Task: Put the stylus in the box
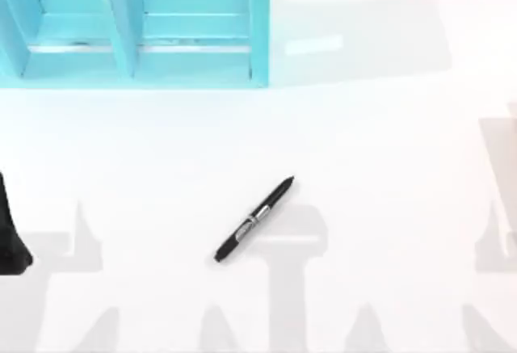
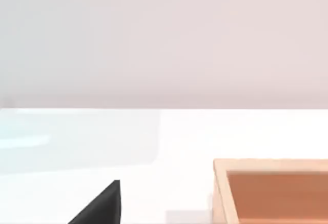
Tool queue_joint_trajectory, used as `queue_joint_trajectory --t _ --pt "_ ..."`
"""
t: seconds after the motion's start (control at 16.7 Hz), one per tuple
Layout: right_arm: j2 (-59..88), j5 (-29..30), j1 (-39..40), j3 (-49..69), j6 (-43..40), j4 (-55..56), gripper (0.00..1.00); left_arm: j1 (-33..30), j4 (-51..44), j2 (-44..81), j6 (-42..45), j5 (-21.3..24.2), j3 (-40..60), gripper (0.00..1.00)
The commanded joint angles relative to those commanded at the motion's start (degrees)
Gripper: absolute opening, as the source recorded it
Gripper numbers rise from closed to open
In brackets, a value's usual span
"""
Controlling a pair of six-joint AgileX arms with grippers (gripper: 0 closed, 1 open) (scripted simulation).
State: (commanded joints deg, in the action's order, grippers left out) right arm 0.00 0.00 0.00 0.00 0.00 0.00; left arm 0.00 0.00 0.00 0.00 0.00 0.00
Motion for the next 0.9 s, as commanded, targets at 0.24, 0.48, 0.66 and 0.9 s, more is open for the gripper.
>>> queue_joint_trajectory --t 0.24,0.48,0.66,0.9 --pt "1.64 0.06 0.04 1.43 1.21 -0.65 1.00 0.00 0.00 0.00 0.00 0.00 0.00 1.00" --pt "12.05 0.14 0.81 9.76 8.21 -5.08 1.00 0.00 0.00 0.00 0.00 0.00 0.00 1.00" --pt "25.59 0.00 2.67 19.39 16.60 -11.65 1.00 0.00 0.00 0.00 0.00 0.00 0.00 1.00" --pt "48.19 -0.30 7.38 34.42 30.42 -24.77 1.00 0.00 0.00 0.00 0.00 0.00 0.00 1.00"
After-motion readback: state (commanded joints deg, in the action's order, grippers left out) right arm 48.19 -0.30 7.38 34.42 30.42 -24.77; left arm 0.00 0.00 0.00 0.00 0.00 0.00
